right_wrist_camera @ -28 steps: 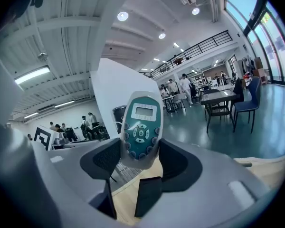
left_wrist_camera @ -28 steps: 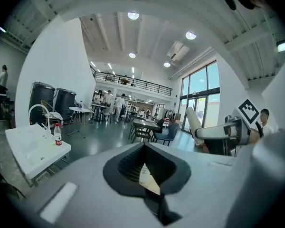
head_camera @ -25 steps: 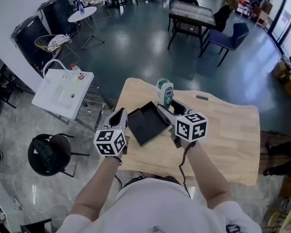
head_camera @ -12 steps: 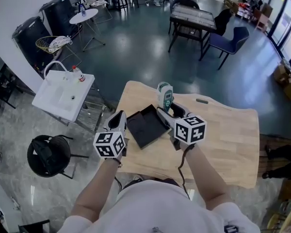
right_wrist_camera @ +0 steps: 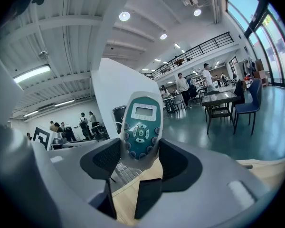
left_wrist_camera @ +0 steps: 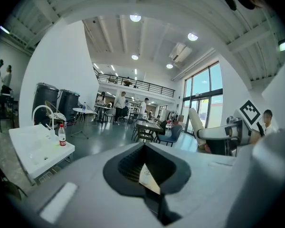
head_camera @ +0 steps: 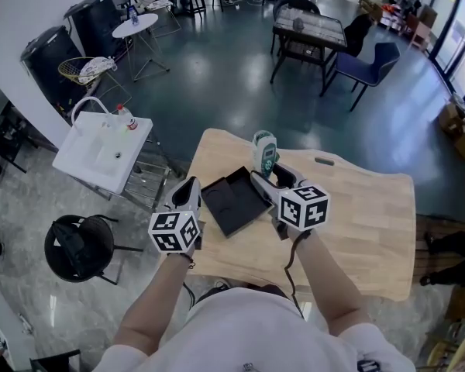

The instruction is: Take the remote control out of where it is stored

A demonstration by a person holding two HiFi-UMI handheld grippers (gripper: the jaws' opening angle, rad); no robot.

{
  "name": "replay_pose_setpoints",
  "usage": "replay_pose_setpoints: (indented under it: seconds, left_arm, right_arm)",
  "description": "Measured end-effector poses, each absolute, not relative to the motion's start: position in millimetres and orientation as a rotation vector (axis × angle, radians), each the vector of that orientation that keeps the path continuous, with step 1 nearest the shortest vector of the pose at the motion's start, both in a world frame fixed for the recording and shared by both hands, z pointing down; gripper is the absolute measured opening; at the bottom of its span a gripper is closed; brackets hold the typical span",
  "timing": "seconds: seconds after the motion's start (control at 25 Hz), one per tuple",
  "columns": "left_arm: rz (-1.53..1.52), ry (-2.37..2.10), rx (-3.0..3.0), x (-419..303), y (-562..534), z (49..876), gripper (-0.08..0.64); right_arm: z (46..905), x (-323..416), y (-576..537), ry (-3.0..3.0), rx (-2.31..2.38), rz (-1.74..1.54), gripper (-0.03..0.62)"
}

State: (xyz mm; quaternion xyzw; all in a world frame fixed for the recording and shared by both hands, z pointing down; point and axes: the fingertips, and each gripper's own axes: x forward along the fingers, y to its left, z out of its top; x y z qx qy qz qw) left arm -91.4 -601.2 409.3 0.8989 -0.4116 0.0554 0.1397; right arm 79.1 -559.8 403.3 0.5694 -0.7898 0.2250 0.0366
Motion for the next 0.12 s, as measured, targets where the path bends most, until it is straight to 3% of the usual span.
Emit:
replay_pose_setpoints:
  seconds: [0.12]
  left_arm:
    - [0.162, -1.196, 2.594, -93.4, -600.8, 408.9, 0.002]
  right_arm:
    - [402.6, 78.9, -559.8, -2.426, 1.748, 0.692, 0.282]
